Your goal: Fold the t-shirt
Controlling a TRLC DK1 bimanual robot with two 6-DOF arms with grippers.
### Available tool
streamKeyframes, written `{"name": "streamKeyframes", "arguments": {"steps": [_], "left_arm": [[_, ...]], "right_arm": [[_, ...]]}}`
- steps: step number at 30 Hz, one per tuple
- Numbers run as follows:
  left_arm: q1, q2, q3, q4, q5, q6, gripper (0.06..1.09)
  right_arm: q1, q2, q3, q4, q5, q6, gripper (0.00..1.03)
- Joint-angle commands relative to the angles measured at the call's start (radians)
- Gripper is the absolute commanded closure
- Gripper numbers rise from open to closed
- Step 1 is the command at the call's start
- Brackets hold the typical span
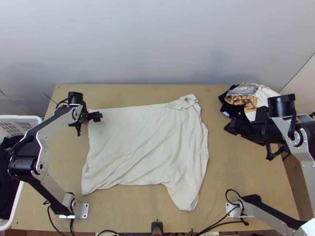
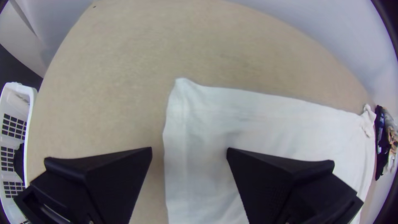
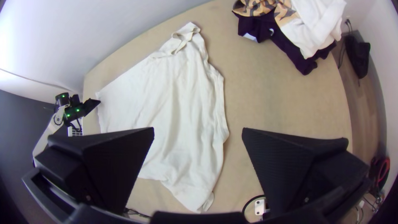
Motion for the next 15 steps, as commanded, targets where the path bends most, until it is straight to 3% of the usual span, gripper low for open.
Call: {"name": "streamKeyframes", "arguments": {"steps": [1,7,13,15], "left_arm": [[0.006,0.044,0.033,0.0,0.003,-0.006,0.25],[0.004,0.056,0.07,0.005,0.006,-0.023,0.6],[-0.007,0.06,0.073,0.013,0.023,-0.033,1.03],[-0.007,0.06,0.071,0.013,0.023,-0.043,1.05]], "right_arm": [[-0.008,-0.006,-0.014,-0.004,-0.014,0.002,0.04],[0.056,0.043,0.018,0.01,-0.018,-0.015,0.04],[0.122,0.172,0.118,0.034,-0.018,-0.032,0.04],[0.148,0.228,0.166,0.039,-0.018,-0.035,0.04]]}}
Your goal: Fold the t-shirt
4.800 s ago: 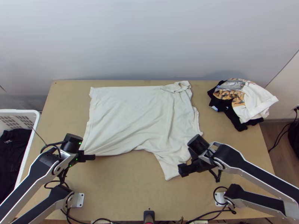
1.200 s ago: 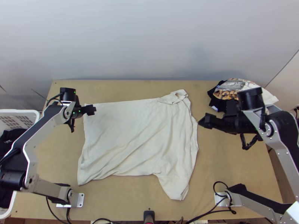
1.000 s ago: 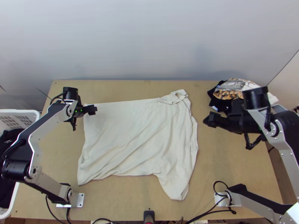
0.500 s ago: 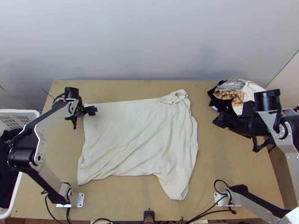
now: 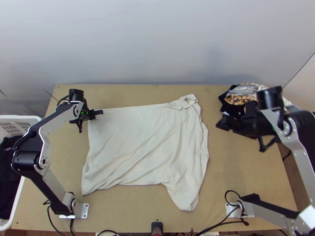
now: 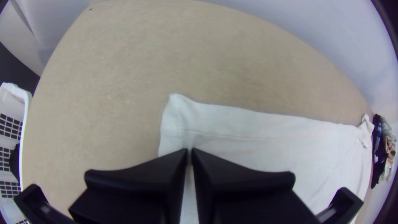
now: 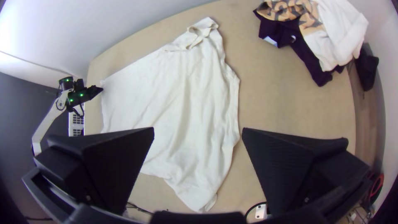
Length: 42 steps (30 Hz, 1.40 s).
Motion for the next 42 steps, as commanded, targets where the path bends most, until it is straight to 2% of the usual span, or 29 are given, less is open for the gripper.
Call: {"name": "streamKeyframes", "arguments": {"steps": [1,9,17,26,32,37,42], "left_arm": [[-0.006,0.007,0.009,0.002,0.008,-0.032,1.05],[-0.007,0.004,0.007,0.001,0.006,-0.061,1.05],[-0.003,0.016,-0.002,-0.005,0.008,-0.076,1.05],[-0.006,0.03,0.003,-0.007,0.009,-0.087,1.05],[-0.007,0.04,0.018,-0.025,0.009,-0.101,1.05],[-0.007,0.042,0.02,-0.028,0.015,-0.106,1.05],[-0.007,0.042,0.02,-0.033,0.015,-0.106,1.05]], "right_arm": [[0.078,0.159,0.125,0.027,0.0,-0.018,0.04],[0.109,0.401,0.185,0.112,-0.002,-0.064,0.04],[0.132,0.641,0.23,0.275,-0.002,-0.027,0.04],[0.11,0.859,0.431,0.278,-0.012,-0.015,0.04],[0.104,0.875,0.475,0.281,-0.059,-0.009,0.04],[0.1,0.928,0.518,0.283,-0.059,-0.009,0.04],[0.074,1.023,0.641,0.283,-0.097,0.054,0.04]]}}
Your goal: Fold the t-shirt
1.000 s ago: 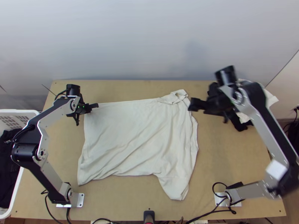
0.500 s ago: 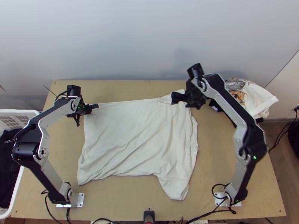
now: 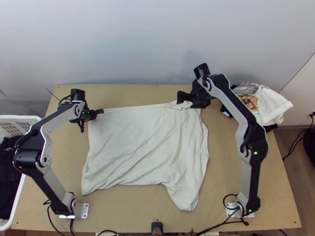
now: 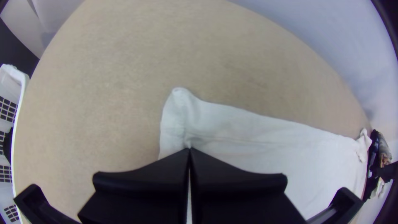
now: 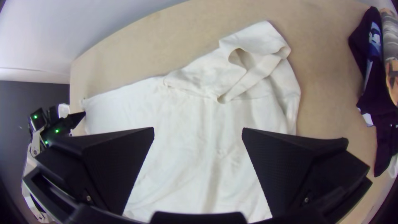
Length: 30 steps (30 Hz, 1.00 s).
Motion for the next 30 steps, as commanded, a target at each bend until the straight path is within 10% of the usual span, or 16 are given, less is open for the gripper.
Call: {"name": "streamKeyframes", "arguments": {"steps": [1,18,30], "left_arm": [[0.0,0.003,0.002,-0.007,0.003,-0.003,1.05],[0.0,0.023,0.024,-0.035,0.003,-0.003,1.05],[-0.002,0.026,0.027,-0.042,0.003,-0.003,1.05]], "right_arm": [[-0.027,0.119,0.15,0.001,-0.035,0.064,0.04],[0.008,0.196,0.193,0.079,0.198,0.035,0.05],[0.038,0.268,0.212,0.147,0.244,0.016,0.24]]}}
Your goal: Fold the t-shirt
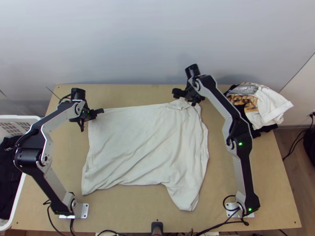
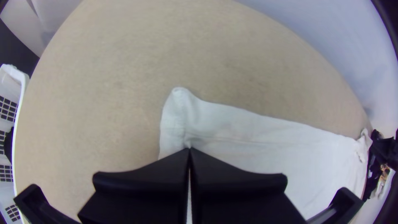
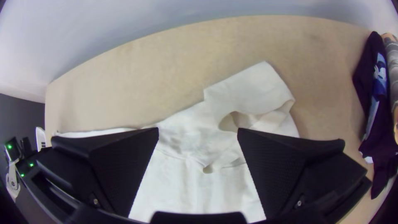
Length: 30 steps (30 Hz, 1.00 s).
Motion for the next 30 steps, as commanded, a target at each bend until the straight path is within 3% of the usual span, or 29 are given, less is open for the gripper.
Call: {"name": "streamKeyframes", "arguments": {"steps": [1,6,9,13,30], "left_arm": [[0.0,0.003,0.003,-0.006,0.0,-0.001,1.05],[0.001,0.005,0.003,-0.006,0.0,0.0,1.05],[0.0,0.003,0.006,-0.009,0.0,0.0,1.05],[0.0,-0.005,0.042,-0.052,0.004,-0.001,1.05],[0.003,-0.009,0.066,-0.075,0.02,-0.003,1.05]], "right_arm": [[0.013,0.05,0.012,0.049,0.036,-0.011,0.31],[0.022,0.065,0.013,0.111,0.048,-0.064,0.88],[0.022,0.065,0.026,0.136,0.096,-0.085,1.0],[0.022,0.053,0.03,0.13,0.177,-0.11,1.0],[0.023,-0.013,0.03,0.101,0.193,-0.113,1.0]]}}
